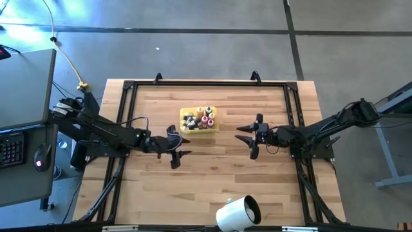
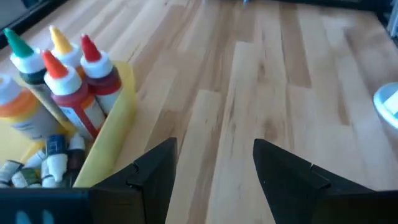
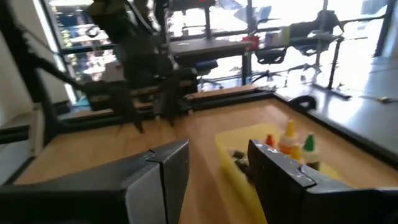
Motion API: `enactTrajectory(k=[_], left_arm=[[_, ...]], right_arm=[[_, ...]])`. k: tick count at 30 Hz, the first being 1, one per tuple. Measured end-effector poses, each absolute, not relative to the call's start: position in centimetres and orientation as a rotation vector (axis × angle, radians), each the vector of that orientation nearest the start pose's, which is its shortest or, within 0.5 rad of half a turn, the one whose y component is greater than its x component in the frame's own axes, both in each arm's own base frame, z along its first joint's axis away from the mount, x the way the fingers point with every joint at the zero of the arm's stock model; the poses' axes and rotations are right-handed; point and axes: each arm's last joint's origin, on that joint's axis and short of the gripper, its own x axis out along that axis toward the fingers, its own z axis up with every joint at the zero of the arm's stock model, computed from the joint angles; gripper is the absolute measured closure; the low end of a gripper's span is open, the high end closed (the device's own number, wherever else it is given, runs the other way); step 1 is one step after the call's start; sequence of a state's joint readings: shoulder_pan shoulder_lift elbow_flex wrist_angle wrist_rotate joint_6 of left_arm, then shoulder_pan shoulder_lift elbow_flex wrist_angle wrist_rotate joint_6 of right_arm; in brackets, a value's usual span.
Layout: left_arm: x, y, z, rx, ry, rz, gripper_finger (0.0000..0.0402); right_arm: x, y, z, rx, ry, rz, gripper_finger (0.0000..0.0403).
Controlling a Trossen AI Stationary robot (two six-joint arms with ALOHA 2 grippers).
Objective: Pick & Place food coloring
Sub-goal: Return to Home Position
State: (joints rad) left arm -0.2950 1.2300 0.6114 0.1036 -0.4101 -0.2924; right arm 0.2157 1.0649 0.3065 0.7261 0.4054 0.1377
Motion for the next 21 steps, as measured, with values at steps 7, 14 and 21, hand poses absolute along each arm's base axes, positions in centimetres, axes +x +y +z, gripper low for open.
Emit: enactTrajectory(k=[7, 14, 21], left_arm=[[24.2, -6.5, 21.4, -0.144, 0.452, 0.069, 0.0192], [24.3, -6.6, 21.6, -0.137, 0.43, 0.033, 0.0192], [24.3, -6.6, 21.6, -0.141, 0.435, 0.015, 0.0192]], right_arm=[[20.2, 4.1, 20.2, 0.248, 0.07, -0.068, 0.0247], [19.9, 5.3, 19.6, 0.275, 0.139, -0.003, 0.0247], [19.6, 6.5, 19.3, 0.261, 0.189, 0.127, 0.0247]])
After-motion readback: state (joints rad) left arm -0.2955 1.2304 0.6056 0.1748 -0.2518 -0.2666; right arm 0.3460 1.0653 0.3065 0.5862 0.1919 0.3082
